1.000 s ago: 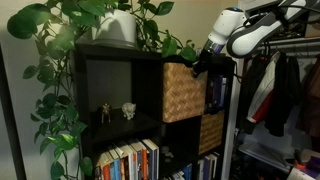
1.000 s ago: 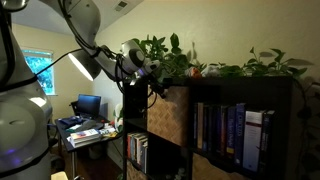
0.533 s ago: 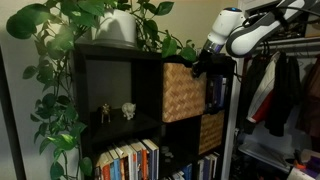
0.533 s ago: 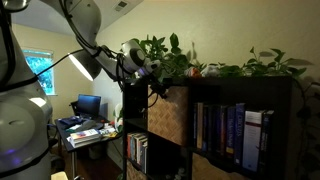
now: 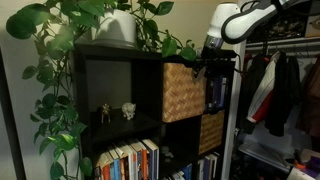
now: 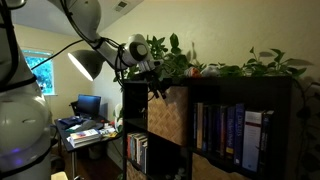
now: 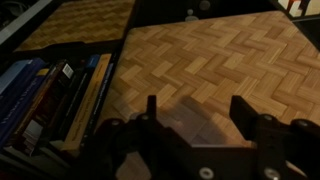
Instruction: Slightly pull the basket and pick up two pairs of socks and place them on top of the book shelf. Push the basket back inward.
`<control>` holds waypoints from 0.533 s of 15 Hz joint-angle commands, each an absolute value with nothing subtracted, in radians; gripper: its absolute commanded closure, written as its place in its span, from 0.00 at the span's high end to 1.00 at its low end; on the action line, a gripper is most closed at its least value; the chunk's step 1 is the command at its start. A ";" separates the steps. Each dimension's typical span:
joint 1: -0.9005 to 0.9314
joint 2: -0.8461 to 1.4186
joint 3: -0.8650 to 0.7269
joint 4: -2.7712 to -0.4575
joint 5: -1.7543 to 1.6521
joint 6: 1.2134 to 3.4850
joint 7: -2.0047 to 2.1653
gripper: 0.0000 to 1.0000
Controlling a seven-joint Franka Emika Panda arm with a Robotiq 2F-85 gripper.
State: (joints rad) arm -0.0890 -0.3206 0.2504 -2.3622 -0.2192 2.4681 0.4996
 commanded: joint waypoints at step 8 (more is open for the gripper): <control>-0.010 -0.352 0.195 -2.263 -0.131 2.158 0.390 1.00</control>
State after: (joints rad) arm -0.0275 -0.3535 0.2108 -2.2643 -0.1240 2.1609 0.3846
